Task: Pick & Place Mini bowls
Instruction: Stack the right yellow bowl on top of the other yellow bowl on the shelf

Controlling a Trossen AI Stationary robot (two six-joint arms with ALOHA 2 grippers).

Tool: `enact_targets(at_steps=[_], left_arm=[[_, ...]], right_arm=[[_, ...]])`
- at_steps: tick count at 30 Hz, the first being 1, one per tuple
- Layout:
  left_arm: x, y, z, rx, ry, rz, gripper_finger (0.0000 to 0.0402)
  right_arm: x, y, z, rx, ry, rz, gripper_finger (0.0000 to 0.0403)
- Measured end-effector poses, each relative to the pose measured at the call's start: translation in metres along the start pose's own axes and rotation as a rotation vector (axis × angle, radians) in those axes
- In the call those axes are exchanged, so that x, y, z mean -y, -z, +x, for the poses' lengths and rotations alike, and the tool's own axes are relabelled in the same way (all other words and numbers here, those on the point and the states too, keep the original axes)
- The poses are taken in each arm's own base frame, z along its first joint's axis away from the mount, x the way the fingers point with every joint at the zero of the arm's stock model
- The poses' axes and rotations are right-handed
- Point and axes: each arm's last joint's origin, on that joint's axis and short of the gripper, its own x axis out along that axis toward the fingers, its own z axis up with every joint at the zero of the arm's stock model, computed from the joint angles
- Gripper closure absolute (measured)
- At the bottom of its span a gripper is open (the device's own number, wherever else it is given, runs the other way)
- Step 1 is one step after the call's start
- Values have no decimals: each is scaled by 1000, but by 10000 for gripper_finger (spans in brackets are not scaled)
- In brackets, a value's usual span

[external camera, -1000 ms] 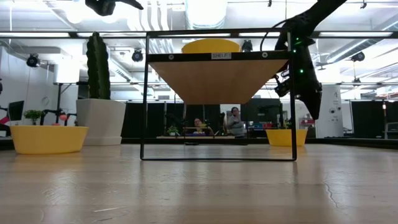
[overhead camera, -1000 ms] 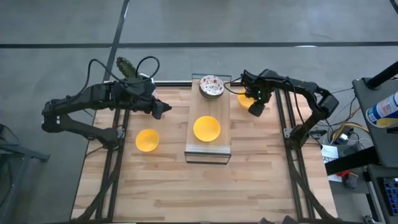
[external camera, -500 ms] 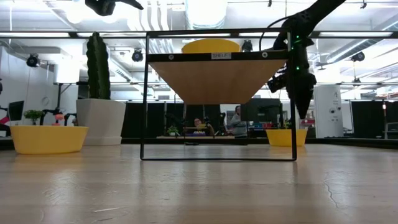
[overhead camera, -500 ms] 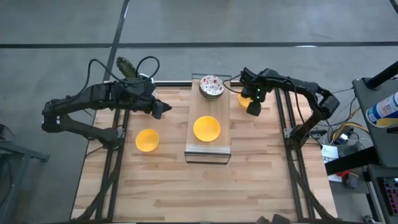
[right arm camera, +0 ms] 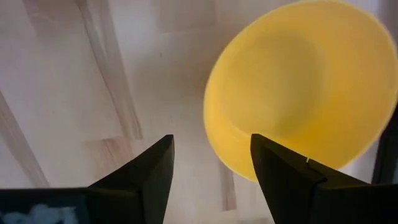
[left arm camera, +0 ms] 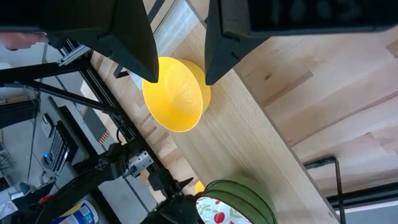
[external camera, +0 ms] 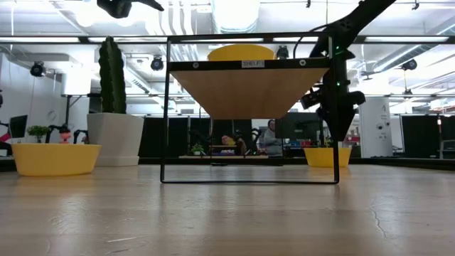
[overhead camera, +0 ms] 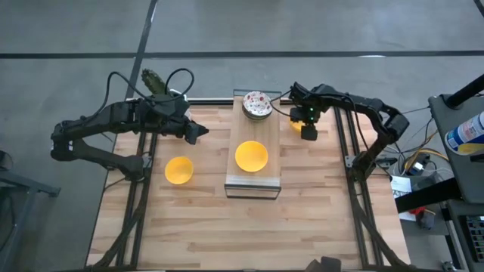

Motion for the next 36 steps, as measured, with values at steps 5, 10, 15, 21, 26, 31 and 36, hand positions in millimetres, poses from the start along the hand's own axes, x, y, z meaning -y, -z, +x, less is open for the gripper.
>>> enact_targets(at_steps=[5, 10, 15, 21, 26, 31, 36], left_arm=[[0, 0, 0, 1, -1, 1, 280], [0, 0, 0, 15, -13, 1, 280], [0, -1, 0, 18, -15, -6, 280], [0, -1, 0, 21, -13, -14, 280], [1, -2, 0, 38, -1, -28, 280], [2, -3, 0, 42, 2, -36, 280], [2, -2, 0, 42, 2, -40, 280]], right_arm=[[1, -2, 14, -8, -5, -10, 193], [0, -1, 26, 5, 7, -11, 198], [1, -2, 32, 31, 34, -7, 221], [0, 0, 37, 37, 40, 18, 298], [-2, 2, 38, 25, 32, 85, 384], [-2, 3, 24, 23, 29, 161, 393], [-4, 6, -6, -15, 7, 215, 394]])
